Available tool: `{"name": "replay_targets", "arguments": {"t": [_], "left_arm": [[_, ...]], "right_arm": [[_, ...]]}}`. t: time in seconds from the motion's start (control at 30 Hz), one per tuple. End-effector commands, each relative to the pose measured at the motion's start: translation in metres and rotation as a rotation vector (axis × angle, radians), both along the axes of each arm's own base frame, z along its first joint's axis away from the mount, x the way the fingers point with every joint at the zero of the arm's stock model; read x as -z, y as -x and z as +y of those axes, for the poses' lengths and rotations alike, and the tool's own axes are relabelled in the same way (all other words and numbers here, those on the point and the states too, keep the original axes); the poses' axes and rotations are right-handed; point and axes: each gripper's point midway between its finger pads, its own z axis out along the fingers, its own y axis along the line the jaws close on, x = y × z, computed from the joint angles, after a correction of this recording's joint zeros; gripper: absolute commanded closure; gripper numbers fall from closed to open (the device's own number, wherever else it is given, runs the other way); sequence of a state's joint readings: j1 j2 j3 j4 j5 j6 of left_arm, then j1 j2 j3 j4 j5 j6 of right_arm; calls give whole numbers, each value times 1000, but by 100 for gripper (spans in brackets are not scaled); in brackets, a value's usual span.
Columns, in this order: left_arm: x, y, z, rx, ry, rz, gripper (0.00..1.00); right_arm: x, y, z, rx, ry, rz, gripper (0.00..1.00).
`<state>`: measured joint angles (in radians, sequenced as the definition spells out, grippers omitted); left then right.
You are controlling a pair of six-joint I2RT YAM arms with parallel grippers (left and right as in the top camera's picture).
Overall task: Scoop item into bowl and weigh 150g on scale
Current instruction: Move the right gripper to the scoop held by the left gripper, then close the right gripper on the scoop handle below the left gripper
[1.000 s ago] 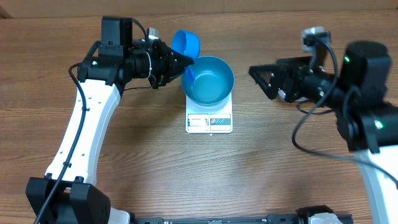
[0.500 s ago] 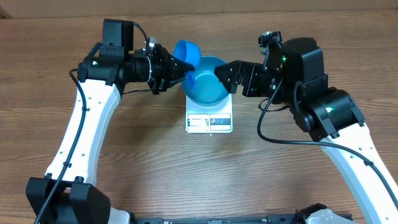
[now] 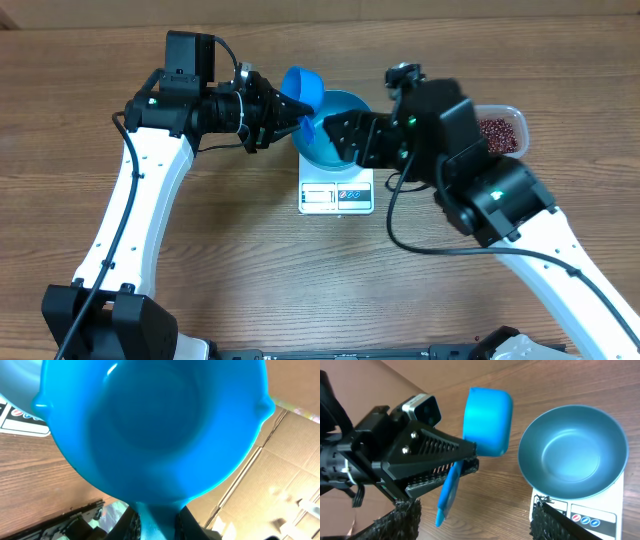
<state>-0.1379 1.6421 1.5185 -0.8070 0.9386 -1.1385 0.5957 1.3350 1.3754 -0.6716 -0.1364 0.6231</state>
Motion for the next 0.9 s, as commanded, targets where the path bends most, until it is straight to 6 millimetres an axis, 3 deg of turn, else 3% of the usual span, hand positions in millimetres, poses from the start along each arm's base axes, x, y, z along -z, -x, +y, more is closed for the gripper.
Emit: {"name": "replay_targets", "arguments": {"t": [0.0,0.2,0.5,0.87], "left_arm": [[-1,2,-5,-6,30,50,96],[4,-3,0,-60,5,88,96],[10,-7,3,-100,-36,93,96],[15,-8,1,-122,-71,99,96]], "right_arm": [[0,-8,9,65,23,-21,27],[17,-12,34,34,38,-13,27],[28,-24,47,29,37,-16,32],[27,-27,51,40,13,-13,56]]}}
